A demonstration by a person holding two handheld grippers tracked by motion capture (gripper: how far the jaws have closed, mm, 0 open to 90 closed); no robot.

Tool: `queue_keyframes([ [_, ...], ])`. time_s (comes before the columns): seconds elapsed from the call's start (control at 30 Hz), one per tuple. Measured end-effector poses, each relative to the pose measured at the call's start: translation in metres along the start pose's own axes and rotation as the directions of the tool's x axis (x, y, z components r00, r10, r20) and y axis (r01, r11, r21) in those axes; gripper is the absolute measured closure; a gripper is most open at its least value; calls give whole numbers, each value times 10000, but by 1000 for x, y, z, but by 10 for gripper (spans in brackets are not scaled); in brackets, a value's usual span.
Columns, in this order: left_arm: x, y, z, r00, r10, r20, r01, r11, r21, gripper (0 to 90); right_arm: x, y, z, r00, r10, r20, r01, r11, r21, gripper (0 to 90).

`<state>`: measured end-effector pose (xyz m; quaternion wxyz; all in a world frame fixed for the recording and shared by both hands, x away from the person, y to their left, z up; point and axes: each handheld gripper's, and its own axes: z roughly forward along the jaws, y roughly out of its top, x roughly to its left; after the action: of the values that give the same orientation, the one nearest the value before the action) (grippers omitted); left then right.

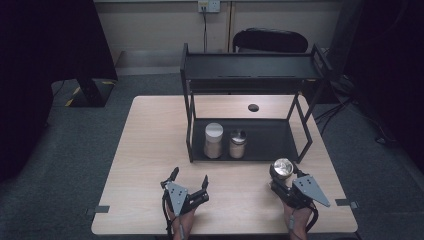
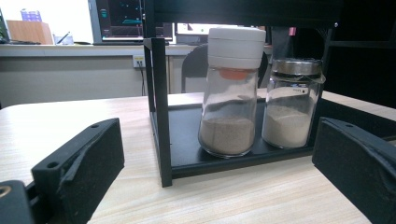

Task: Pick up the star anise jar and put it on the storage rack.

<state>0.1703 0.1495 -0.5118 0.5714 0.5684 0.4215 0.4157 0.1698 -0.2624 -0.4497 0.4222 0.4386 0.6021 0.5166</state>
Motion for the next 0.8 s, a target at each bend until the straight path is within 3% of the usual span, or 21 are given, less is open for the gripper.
queue_keyframes([
  [0.8, 0, -1, 0, 10000, -19, -3, 19, 10000, -44, 19, 0, 12, 14, 9996, 13, -281, -16, 9999, -104, 349],
])
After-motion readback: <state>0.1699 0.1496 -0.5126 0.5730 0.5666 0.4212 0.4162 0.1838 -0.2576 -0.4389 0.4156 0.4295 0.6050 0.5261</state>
